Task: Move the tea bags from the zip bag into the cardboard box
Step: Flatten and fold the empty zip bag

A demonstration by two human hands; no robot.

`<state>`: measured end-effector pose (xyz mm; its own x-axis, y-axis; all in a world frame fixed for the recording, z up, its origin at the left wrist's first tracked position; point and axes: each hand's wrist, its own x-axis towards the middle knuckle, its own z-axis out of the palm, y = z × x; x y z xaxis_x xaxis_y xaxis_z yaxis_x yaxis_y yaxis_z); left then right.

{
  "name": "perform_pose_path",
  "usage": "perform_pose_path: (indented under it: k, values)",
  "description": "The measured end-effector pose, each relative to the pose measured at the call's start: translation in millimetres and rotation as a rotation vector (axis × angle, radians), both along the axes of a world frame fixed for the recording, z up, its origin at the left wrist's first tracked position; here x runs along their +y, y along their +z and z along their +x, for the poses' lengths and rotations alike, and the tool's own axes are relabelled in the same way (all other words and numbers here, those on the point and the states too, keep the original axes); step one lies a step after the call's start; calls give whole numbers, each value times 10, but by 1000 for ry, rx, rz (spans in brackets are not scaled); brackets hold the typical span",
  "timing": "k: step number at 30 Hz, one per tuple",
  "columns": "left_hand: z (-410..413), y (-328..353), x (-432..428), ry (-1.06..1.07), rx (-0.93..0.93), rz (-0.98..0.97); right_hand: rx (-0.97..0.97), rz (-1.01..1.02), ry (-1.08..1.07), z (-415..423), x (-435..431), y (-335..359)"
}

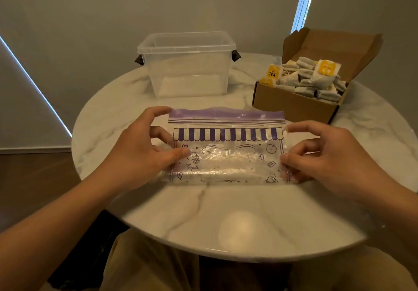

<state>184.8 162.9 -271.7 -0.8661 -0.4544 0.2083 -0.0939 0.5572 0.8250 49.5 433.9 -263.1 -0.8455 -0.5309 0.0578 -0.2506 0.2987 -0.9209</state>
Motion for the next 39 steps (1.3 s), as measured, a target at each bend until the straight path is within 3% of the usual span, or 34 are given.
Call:
perform_pose_path:
  k: [8,15,18,20,22,27,32,36,39]
  values:
    - [23,49,34,-56,-99,-323,220,164,-18,-14,-35,-24]
    - [-12,110,-20,-45,-424,-668,235,269,-65,-56,-112,-31]
    - [-5,159,87,-59,-345,-803,220,264,-60,-44,-123,-30]
    - [-33,182,195,-189,-226,-790,197,247,-62,-40,-117,-15]
    - [-100,142,270,-344,-279,-812,246,279,-61,-26,-114,-12]
    - [-167,-89,291,-465,-481,-890,747,538,-18,41,-45,-78]
    - [-172,-117,291,-457,-479,-889,1005,686,121,19,-122,-1]
    - [-182,-111,303,-444,-507,-886,999,765,109,-32,-172,169]
    - [-194,-103,314,-446,-531,-873,942,692,286,-11,-260,232]
